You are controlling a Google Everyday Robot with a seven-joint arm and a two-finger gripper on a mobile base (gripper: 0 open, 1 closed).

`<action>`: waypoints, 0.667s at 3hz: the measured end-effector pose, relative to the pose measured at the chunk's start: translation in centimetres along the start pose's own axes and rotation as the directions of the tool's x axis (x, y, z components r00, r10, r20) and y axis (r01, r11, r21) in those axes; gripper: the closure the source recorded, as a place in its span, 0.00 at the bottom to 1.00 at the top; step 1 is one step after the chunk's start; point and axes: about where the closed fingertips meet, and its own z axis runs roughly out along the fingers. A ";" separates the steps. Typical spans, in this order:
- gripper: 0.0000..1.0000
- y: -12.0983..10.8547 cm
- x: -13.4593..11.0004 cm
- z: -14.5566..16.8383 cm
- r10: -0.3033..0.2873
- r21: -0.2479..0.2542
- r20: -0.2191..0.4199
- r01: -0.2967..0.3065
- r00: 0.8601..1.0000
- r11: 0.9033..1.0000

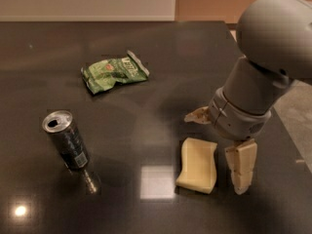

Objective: Move sponge near green jalapeno chip bag

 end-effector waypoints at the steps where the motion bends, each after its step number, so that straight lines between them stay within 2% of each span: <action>1: 0.00 0.4 -0.2 1.3 -0.011 -0.034 0.010 0.011 1.000 0.999; 2: 0.16 0.3 -0.5 2.1 -0.011 -0.062 0.022 0.012 1.000 0.998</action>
Offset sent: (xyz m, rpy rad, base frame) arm -0.0092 0.0125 -0.0255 -0.0079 0.1049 0.0318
